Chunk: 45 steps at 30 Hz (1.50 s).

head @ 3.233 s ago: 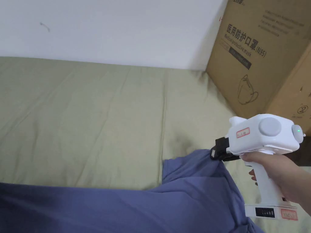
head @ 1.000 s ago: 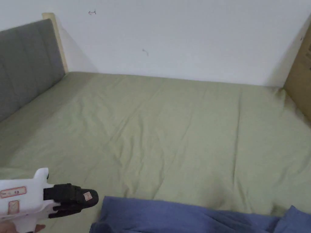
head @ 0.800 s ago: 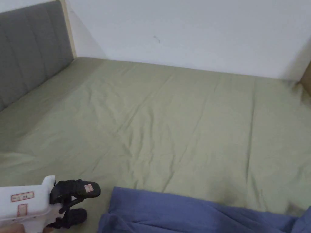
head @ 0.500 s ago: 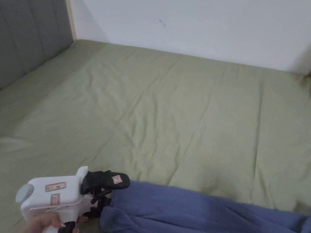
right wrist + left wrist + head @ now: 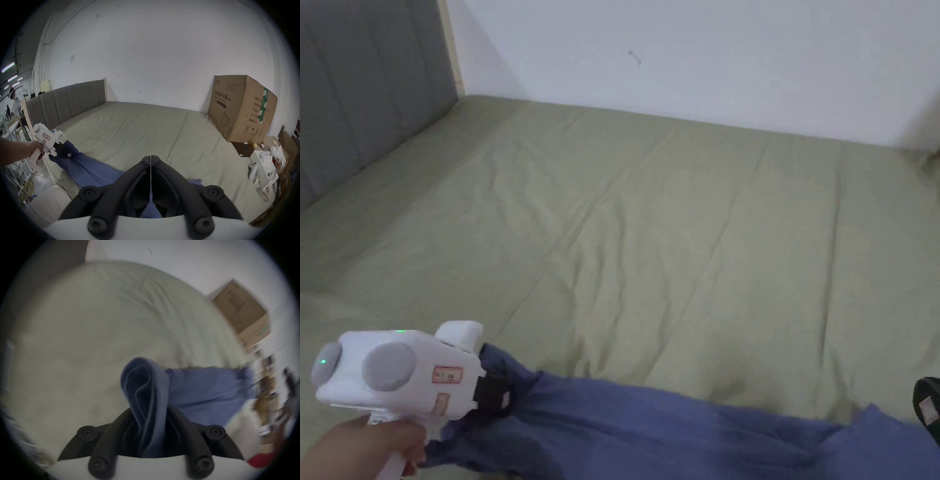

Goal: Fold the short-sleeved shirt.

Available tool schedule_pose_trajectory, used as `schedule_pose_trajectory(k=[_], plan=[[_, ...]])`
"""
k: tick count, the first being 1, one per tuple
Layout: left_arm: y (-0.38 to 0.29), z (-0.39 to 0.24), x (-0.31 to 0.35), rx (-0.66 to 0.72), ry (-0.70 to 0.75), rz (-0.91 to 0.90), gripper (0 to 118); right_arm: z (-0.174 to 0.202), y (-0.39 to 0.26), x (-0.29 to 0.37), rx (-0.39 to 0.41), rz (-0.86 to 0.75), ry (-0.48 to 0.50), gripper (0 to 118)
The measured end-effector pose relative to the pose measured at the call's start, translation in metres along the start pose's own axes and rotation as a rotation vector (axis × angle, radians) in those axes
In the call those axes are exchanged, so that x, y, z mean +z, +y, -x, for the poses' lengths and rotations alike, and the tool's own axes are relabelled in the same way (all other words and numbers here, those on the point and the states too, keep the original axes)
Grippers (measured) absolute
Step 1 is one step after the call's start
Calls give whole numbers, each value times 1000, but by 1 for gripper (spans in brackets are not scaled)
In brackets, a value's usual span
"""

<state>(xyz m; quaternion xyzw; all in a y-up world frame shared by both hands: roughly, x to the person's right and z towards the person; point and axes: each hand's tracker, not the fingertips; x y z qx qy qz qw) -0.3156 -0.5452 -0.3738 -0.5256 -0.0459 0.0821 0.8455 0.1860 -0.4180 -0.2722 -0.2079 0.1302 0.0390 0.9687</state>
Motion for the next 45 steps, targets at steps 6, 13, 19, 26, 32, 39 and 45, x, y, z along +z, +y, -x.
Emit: schedule_pose_trajectory(k=[6,13,19,26,32,39,45], plan=[[19,-79,15,-16,-170,3,6,-19,-16,16,-79,24,-18,0],[34,-216,-44,63,-579,181,83,-52,-27,41,-121,40,-88,0],[45,-219,-10,113,-632,28,113,-75,-39,46,-203,67,-138,0],[29,-169,19,-38,-285,-90,18,-80,-45,42,-241,55,-124,0],[9,-224,-24,-200,-315,46,8,-79,-45,47,-234,36,-97,0],[-4,-306,-77,-333,-472,198,8,-82,-44,51,-192,44,-105,0],[16,-272,-37,-83,-899,126,8,-83,-44,49,-195,57,-97,0]])
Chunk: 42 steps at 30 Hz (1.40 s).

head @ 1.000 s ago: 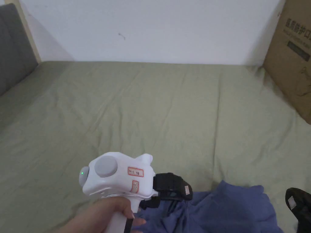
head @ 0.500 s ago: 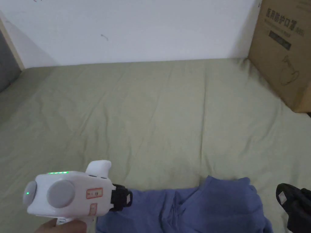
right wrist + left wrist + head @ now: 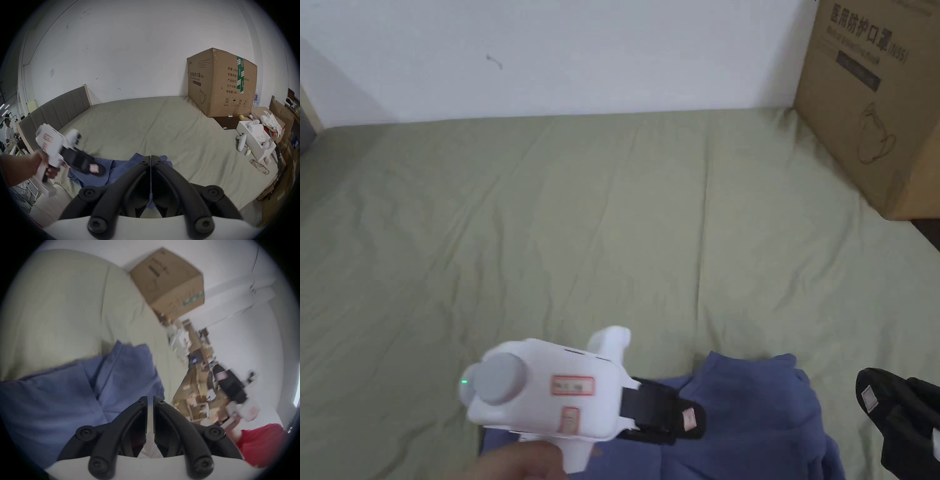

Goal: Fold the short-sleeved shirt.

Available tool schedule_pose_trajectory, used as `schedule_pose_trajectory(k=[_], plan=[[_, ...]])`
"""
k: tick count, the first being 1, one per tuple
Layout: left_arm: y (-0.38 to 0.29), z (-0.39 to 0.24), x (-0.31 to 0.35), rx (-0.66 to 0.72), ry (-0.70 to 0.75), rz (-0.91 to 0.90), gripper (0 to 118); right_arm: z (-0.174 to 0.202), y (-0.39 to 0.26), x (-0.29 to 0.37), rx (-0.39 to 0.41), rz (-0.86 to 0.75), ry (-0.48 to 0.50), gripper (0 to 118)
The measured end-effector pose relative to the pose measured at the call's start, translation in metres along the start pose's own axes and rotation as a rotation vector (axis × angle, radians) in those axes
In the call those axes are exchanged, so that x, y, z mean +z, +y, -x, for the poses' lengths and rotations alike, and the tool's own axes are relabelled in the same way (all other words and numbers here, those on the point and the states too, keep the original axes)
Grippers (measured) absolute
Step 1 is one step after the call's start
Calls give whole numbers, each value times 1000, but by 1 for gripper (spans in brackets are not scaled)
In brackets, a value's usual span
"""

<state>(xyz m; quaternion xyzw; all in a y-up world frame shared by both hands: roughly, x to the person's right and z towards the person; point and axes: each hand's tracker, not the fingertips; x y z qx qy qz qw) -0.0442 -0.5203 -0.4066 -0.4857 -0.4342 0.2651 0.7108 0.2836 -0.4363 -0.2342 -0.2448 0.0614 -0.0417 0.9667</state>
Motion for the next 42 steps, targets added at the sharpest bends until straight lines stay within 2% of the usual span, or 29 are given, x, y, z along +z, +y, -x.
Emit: schedule_pose_trajectory(k=[2,5,7,8,9,10,11,14,16,20,22,25,26,27,28,29,30,31,32,33,35,38,39,41,42], plan=[[3,8,38,21,50,-77,8,1,1,-3,-1,4,5,0],[-4,44,105,127,115,-182,8,6,3,-6,-1,0,8,0],[-15,72,145,212,119,-209,14,10,5,-6,-23,-11,34,0],[-21,82,159,241,121,-225,29,13,7,-6,-28,-10,49,0],[-29,95,173,269,112,-248,66,16,8,-8,-24,-6,59,0],[-37,108,185,298,94,-275,97,20,9,-10,-11,-2,64,0],[-44,120,191,331,65,-305,118,24,11,-13,9,5,68,0],[-62,145,190,399,-22,-341,116,35,17,-19,78,0,86,0],[-67,166,180,428,-28,-265,118,41,22,-22,76,-7,88,0],[-79,197,131,552,-149,-190,118,52,29,-32,36,17,99,0],[-62,185,105,466,-276,-203,118,57,32,-37,20,40,106,0],[-44,192,80,471,-224,-203,118,63,32,-39,35,51,110,0],[-42,189,76,457,-208,-196,115,65,32,-40,49,56,105,0],[-39,187,74,401,-160,-179,95,67,32,-40,56,59,101,0],[-40,192,79,381,-73,-167,48,68,31,-40,54,60,101,0],[-40,195,85,373,50,-143,8,69,30,-38,45,62,105,0],[-47,210,91,397,264,-93,8,69,28,-37,28,63,123,0],[-63,220,101,474,208,-105,8,69,27,-35,16,62,136,0],[-62,201,94,589,-15,-229,8,69,26,-33,16,61,137,0],[-59,186,99,547,65,-235,8,68,25,-31,17,60,138,0],[-56,165,119,371,205,-221,8,66,23,-27,27,52,143,0],[-54,116,160,309,360,-250,8,59,19,-18,26,26,145,0],[-53,102,176,262,512,-222,8,55,17,-16,15,19,145,0],[-43,63,189,116,935,-183,9,48,12,-13,-23,20,145,0],[-42,48,186,35,1068,-163,9,44,8,-12,-45,25,139,0]])
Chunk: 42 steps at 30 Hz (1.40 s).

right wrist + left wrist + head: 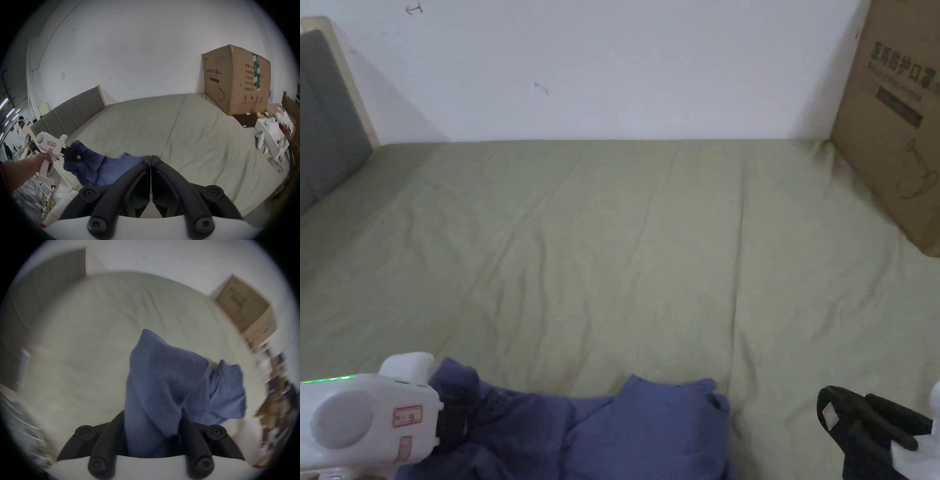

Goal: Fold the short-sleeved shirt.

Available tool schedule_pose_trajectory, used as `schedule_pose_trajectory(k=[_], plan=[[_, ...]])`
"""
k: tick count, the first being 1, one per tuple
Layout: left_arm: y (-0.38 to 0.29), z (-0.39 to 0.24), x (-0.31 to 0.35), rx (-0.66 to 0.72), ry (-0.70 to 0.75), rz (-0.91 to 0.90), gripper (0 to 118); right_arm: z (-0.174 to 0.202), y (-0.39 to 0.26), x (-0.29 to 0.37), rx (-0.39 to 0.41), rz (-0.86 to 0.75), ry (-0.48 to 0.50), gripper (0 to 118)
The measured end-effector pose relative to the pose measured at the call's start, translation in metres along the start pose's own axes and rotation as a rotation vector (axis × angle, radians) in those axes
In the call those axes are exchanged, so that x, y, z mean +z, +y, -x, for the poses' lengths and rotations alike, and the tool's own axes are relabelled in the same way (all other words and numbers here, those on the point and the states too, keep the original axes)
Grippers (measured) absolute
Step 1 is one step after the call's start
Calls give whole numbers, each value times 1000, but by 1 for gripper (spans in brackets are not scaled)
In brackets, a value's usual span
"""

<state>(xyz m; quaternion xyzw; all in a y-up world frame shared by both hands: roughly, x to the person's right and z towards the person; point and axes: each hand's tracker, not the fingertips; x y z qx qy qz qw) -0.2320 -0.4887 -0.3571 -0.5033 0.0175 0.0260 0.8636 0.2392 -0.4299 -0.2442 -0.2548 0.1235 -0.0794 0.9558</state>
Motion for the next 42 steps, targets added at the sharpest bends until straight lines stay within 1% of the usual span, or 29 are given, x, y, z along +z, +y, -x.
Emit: schedule_pose_trajectory(k=[1,2,4,6,8,9,10,11,12,13,14,15,17,18,20,21,22,23,24,26,29,30,32,34,35,36,38,40,42], plan=[[4,-8,8,-42,-9,-8,9,-4,-4,1,-17,6,-9,0],[8,-17,14,-31,-71,-2,9,-8,-7,2,-31,11,-15,0],[12,-40,13,158,-321,47,9,-17,-14,3,-58,28,-34,0],[19,-73,-4,245,-493,114,9,-25,-16,9,-85,31,-46,0],[21,-116,-23,228,-573,158,10,-32,-17,15,-104,23,-54,0],[23,-140,-34,209,-612,165,16,-35,-16,18,-109,20,-63,0],[25,-158,-43,197,-671,162,35,-38,-16,21,-111,16,-72,0],[26,-175,-53,198,-742,177,70,-40,-15,24,-112,15,-81,0],[25,-189,-60,201,-818,234,113,-42,-15,26,-111,14,-87,0],[25,-197,-62,200,-825,271,117,-44,-14,28,-110,14,-91,0],[25,-197,-56,253,-860,204,109,-46,-14,30,-108,14,-94,0],[26,-194,-51,233,-825,197,107,-47,-14,31,-105,12,-97,0],[27,-183,-35,173,-759,121,111,-49,-14,33,-103,4,-103,0],[38,-169,-19,117,-686,74,114,-50,-13,33,-106,6,-104,0],[37,-158,-2,-3,-515,3,111,-52,-12,32,-128,16,-91,0],[35,-156,3,-71,-450,-18,94,-53,-12,31,-138,17,-79,0],[23,-160,1,-123,-412,-46,64,-52,-12,30,-140,19,-73,0],[20,-163,0,-157,-392,-70,24,-52,-11,29,-137,22,-73,0],[17,-170,-5,-205,-380,-66,2,-51,-11,27,-128,27,-77,0],[11,-189,-22,-230,-392,-29,1,-48,-10,26,-121,40,-91,0],[4,-221,-50,-172,-523,93,1,-49,-4,30,-198,54,-32,0],[2,-231,-61,-174,-542,97,1,-49,-1,33,-207,56,-26,0],[-6,-256,-84,-213,-527,148,1,-47,5,35,-197,61,-32,0],[-16,-273,-112,-267,-509,203,1,-45,9,37,-152,63,-67,0],[-20,-273,-120,-240,-559,207,1,-44,10,36,-140,67,-71,0],[-21,-268,-117,-153,-628,169,1,-43,11,34,-140,79,-65,0],[-18,-252,-108,-41,-674,209,1,-41,9,32,-166,109,-15,0],[-19,-227,-77,6,-733,96,1,-36,8,30,-200,115,56,0],[-15,-196,-20,-60,-724,-98,1,-27,11,33,-207,93,121,0]])
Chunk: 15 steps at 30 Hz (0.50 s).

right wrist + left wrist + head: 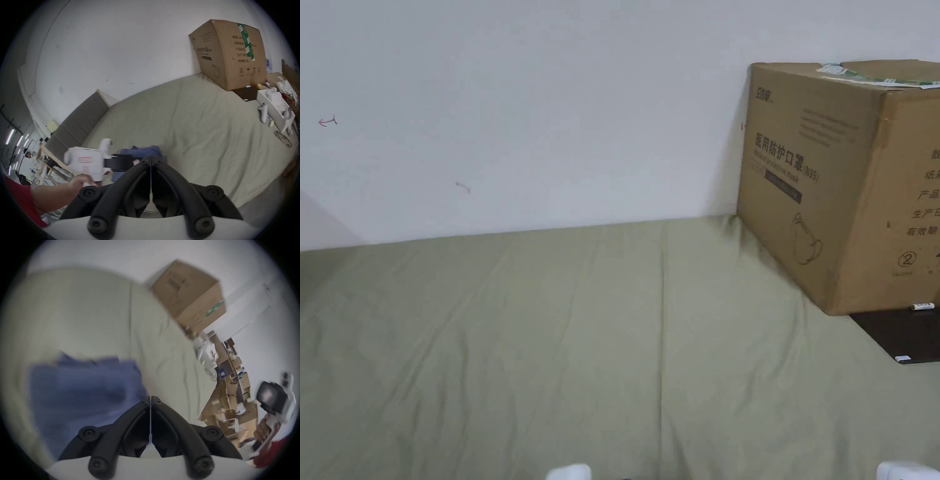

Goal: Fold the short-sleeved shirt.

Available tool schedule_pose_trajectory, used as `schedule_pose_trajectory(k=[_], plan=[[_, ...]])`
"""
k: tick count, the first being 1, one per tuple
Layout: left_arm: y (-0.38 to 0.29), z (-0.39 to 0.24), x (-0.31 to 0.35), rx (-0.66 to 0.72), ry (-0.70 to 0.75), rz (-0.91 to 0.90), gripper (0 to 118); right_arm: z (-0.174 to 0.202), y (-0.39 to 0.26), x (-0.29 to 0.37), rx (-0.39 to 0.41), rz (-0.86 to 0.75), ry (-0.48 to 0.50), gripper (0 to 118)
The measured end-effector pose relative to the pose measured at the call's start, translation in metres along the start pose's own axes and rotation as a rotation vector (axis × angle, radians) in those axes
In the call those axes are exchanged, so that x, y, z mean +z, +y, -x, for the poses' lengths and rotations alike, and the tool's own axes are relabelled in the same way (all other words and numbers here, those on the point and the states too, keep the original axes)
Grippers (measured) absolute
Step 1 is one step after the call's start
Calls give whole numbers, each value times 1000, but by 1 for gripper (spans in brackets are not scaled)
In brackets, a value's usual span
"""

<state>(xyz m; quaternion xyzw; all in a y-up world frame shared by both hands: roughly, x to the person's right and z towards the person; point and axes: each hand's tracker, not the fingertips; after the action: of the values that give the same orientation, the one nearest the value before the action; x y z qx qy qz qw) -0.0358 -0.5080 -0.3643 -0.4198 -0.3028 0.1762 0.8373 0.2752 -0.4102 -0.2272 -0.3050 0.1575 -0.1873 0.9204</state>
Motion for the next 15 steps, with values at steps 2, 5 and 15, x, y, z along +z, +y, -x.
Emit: schedule_pose_trajectory(k=[2,5,15], plan=[[8,-19,65,-124,74,-138,1,14,4,5,49,-53,14,0],[16,-47,159,-233,174,-436,1,44,12,17,203,-240,-4,0],[-29,-47,193,-485,740,-1064,1,65,-2,-21,513,-687,-448,0]])
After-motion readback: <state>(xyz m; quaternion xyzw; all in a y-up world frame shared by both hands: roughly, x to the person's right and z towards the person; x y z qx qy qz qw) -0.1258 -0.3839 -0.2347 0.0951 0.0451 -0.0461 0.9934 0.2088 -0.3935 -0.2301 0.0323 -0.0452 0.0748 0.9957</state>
